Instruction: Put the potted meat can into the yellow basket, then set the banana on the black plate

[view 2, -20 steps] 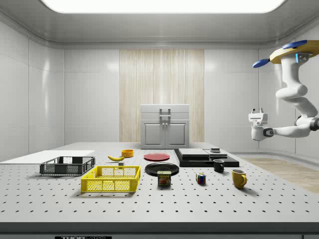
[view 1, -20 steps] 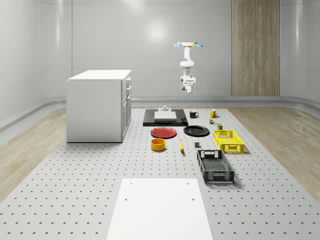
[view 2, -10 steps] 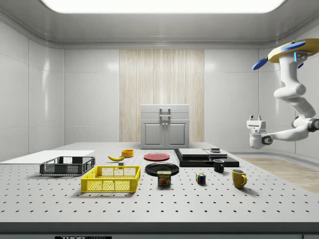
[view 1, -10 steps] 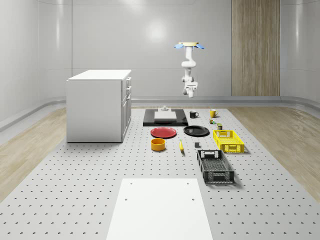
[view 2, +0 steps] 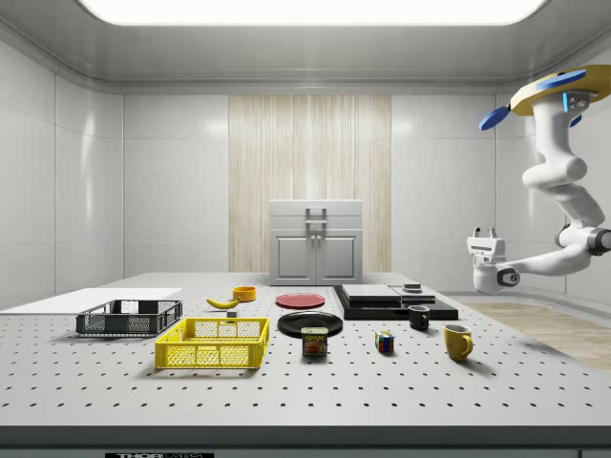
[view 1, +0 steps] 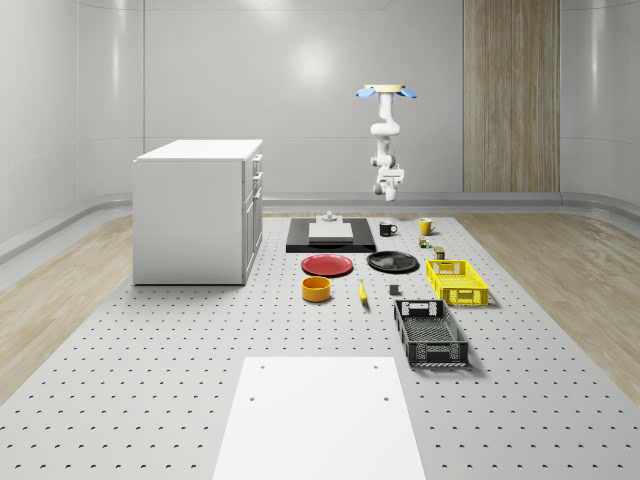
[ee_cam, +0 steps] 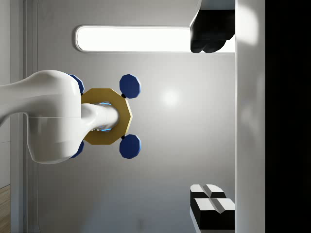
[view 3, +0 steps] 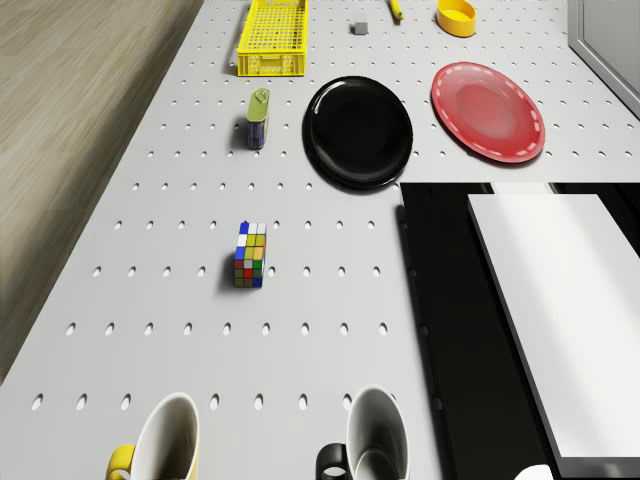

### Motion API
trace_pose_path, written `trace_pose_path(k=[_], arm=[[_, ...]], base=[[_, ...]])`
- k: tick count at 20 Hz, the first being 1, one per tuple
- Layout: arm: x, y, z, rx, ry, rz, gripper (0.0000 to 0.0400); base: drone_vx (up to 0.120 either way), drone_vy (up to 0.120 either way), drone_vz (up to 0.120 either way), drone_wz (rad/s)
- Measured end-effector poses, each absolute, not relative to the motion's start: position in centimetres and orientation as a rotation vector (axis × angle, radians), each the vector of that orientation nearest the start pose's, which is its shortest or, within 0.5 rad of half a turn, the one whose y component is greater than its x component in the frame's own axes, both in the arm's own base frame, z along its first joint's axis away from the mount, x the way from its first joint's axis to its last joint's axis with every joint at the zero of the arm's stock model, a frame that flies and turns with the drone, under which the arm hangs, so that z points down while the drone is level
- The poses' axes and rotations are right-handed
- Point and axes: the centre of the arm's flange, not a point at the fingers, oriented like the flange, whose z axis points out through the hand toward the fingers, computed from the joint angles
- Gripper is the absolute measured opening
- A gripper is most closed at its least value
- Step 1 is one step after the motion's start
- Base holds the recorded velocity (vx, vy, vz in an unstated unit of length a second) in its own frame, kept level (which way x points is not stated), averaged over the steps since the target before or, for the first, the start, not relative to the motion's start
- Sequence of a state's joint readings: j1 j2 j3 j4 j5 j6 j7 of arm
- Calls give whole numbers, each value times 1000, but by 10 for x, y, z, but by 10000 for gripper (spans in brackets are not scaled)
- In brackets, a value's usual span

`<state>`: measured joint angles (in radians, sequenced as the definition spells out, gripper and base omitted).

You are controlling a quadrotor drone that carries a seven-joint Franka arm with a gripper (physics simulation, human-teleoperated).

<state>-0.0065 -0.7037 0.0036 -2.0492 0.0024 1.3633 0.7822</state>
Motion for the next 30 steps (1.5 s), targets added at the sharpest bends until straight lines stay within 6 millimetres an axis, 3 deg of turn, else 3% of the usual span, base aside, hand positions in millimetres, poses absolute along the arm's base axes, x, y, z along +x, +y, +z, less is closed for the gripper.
trace_pose_path(k=[30], arm=[[302,2,691,-2902,1202,-69,400]], base=[[120,120,0,0]])
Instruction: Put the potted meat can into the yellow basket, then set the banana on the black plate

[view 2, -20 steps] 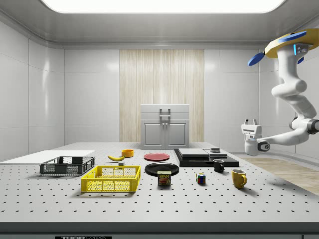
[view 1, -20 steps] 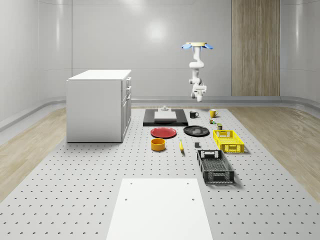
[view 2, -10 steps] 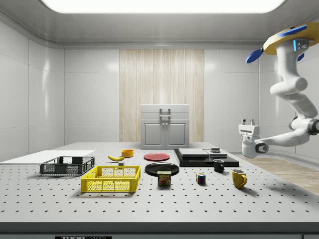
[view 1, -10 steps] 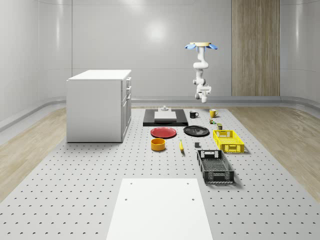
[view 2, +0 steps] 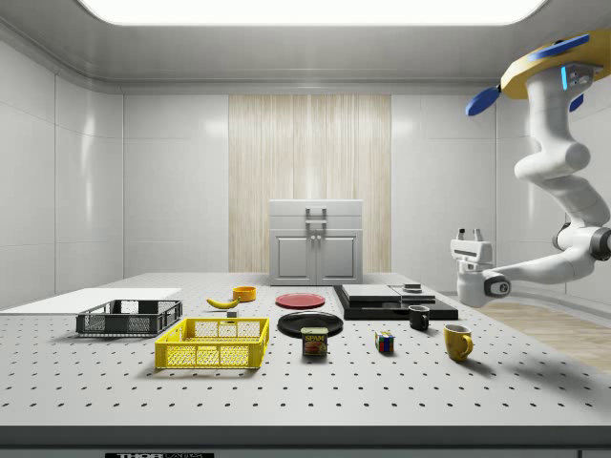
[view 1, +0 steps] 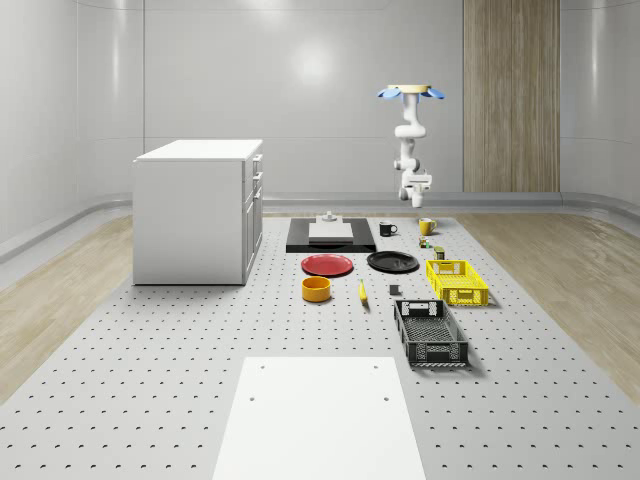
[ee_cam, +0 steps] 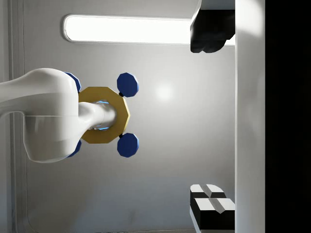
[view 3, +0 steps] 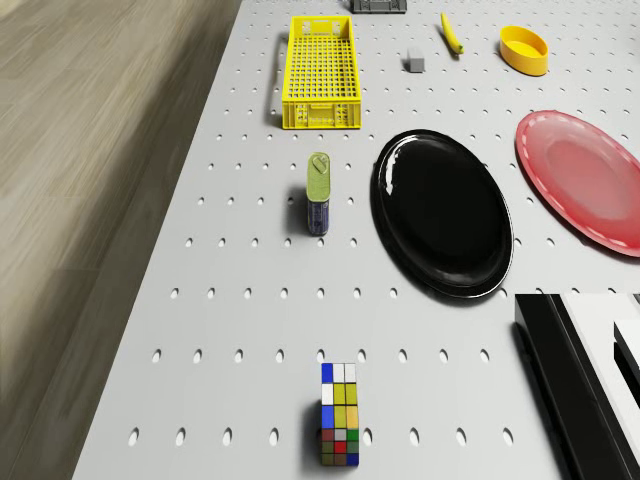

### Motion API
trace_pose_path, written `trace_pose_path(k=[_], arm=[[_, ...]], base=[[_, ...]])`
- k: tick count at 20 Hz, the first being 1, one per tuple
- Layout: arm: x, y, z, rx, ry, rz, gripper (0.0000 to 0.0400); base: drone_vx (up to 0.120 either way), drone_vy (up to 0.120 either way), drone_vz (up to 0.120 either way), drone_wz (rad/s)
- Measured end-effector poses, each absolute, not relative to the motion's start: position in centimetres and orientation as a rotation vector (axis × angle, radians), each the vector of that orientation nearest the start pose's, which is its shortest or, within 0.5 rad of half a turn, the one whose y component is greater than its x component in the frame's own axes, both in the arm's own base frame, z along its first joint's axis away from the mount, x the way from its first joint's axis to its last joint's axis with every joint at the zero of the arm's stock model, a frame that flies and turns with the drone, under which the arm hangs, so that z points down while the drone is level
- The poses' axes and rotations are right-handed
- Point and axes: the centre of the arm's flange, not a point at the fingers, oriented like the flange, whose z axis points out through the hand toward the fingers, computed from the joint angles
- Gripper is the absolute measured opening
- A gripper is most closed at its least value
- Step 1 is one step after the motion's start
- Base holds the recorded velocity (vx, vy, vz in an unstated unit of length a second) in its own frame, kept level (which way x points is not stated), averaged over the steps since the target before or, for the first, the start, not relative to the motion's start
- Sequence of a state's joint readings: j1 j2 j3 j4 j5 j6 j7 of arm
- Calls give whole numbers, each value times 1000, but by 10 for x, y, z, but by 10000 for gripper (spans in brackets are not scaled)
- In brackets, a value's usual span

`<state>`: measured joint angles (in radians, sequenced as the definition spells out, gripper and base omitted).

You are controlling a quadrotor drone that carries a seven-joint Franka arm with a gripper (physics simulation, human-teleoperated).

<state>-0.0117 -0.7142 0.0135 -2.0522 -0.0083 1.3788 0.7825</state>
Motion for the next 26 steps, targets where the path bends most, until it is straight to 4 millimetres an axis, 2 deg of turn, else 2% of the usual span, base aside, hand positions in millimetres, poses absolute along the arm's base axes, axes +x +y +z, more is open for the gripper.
trace_pose_path(k=[6,11,13,18,22,24,26], arm=[[302,5,691,-2925,1212,-95,400],[301,11,691,-2976,1234,-141,400],[301,15,690,-3011,1249,-172,400],[301,35,685,-3172,1317,-322,400],[301,63,669,-3416,1422,-598,400],[302,79,651,-3581,1494,-842,400],[303,93,625,-3752,1571,-1201,400]], base=[[120,20,0,0],[120,112,0,0],[120,100,0,0],[120,0,0,0],[120,0,-20,0],[120,0,-120,0],[120,0,-120,0]])
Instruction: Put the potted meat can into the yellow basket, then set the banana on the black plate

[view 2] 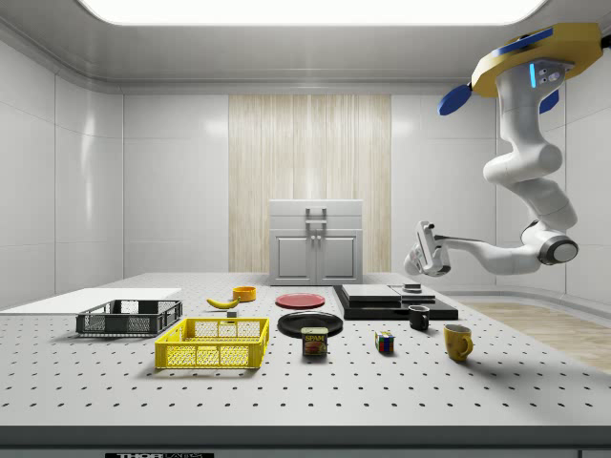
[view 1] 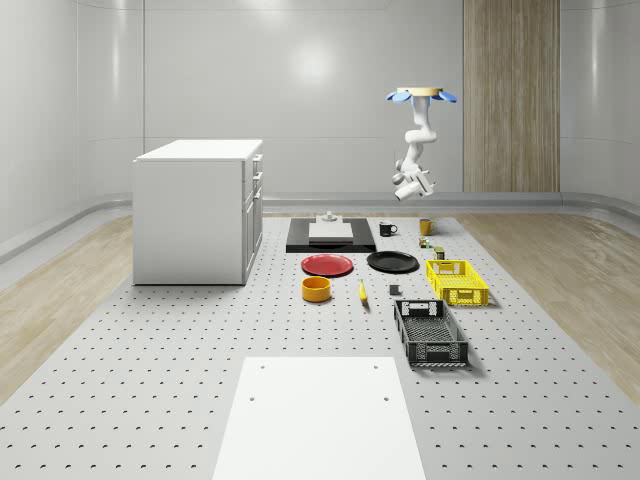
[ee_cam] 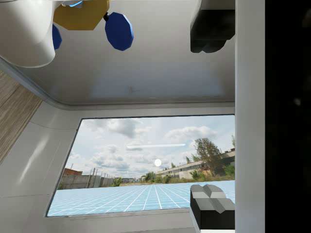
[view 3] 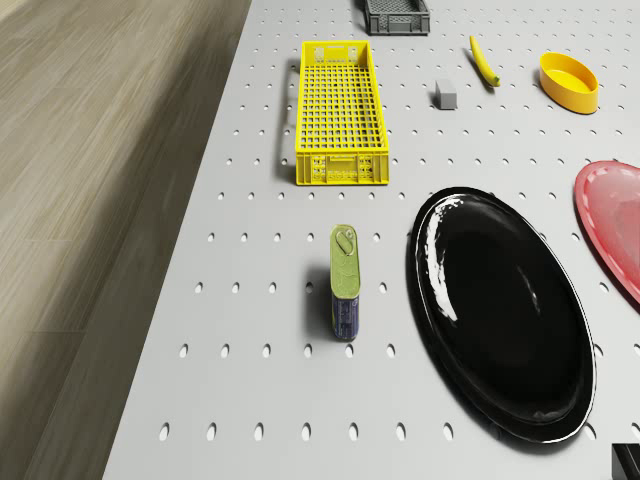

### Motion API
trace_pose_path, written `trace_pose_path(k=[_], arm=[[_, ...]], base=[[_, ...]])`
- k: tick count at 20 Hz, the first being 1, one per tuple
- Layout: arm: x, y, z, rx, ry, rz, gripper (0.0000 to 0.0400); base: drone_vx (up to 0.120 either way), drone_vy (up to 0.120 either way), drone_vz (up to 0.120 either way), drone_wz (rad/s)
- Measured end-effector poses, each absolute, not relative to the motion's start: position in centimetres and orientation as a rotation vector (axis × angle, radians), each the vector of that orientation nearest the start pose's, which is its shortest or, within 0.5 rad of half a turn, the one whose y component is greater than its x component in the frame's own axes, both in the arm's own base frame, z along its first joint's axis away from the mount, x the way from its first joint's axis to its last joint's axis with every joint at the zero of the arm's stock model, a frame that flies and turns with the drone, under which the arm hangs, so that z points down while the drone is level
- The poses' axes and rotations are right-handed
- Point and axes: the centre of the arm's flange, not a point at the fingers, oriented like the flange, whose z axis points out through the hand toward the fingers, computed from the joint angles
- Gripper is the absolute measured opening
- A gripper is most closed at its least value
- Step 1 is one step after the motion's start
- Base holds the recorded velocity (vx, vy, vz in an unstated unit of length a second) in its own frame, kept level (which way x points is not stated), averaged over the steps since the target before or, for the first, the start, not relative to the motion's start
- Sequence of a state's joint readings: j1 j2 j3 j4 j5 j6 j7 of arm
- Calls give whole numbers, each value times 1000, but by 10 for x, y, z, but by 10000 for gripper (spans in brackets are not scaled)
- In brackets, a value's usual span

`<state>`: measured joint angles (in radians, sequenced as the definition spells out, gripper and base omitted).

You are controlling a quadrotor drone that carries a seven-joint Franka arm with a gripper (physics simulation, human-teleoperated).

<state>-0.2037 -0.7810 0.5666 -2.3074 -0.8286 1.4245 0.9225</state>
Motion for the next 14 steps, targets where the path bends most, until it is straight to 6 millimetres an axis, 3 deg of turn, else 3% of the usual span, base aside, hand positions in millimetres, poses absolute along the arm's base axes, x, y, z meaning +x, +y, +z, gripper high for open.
trace_pose_path(k=[3,7,10,14], arm=[[304,97,574,1324,-560,689,400],[306,69,521,741,-322,764,400],[307,45,503,446,-198,781,400],[307,23,494,219,-100,786,400]], base=[[120,0,-120,0],[120,0,-120,0],[120,0,-120,0],[120,0,-120,0]])
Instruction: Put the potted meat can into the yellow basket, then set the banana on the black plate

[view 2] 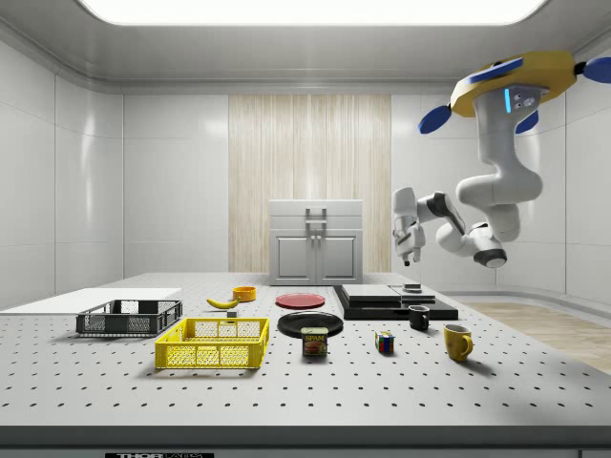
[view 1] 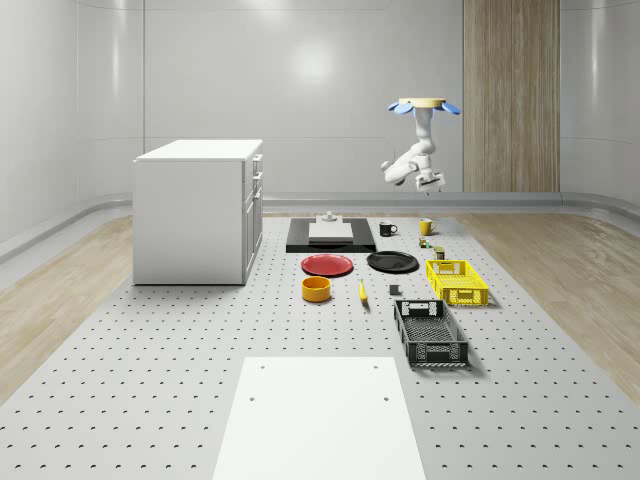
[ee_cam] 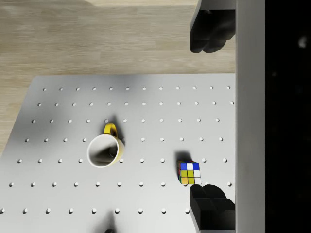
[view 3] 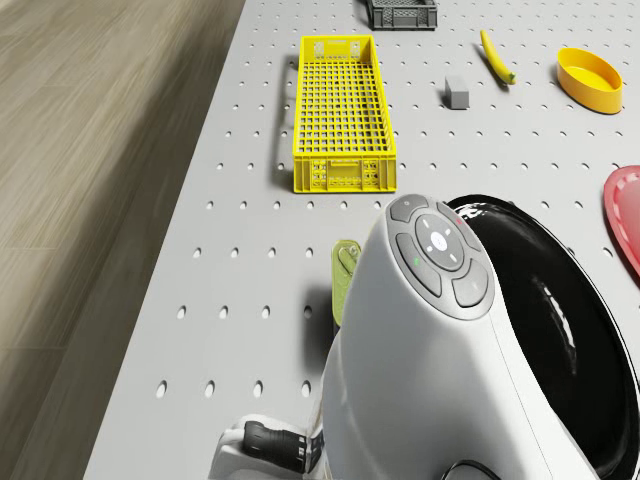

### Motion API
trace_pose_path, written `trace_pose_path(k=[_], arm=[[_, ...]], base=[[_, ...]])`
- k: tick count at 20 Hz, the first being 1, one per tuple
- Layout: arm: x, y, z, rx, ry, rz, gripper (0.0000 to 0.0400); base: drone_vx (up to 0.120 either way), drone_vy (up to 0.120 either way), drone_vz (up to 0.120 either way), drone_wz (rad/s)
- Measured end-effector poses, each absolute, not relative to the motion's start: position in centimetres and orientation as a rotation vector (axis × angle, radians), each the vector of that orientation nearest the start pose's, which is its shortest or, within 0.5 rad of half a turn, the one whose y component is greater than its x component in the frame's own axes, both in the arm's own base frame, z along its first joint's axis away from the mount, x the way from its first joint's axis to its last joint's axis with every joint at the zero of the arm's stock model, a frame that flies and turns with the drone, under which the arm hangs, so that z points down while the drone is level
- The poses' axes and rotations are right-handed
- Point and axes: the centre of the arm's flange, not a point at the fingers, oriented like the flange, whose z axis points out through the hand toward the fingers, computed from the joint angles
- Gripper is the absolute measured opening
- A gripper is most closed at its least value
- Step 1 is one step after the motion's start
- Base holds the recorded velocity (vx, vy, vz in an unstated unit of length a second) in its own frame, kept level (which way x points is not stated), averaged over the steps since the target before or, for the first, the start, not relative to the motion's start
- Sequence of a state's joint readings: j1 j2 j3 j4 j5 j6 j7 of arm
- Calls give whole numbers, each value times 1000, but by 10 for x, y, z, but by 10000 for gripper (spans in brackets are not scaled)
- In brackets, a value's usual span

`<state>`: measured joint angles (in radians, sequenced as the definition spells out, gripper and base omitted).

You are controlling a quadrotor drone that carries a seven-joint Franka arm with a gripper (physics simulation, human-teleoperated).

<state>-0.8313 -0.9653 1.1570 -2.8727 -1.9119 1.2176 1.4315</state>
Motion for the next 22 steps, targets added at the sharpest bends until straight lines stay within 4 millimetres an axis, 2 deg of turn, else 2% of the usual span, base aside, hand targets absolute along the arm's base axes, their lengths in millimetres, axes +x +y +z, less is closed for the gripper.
trace_pose_path(k=[5,7,22], arm=[[307,9,492,89,-43,786,400],[307,6,491,62,-30,785,400],[307,0,491,5,-4,784,400]], base=[[120,-96,-96,0],[120,0,0,0],[120,0,-120,0]])
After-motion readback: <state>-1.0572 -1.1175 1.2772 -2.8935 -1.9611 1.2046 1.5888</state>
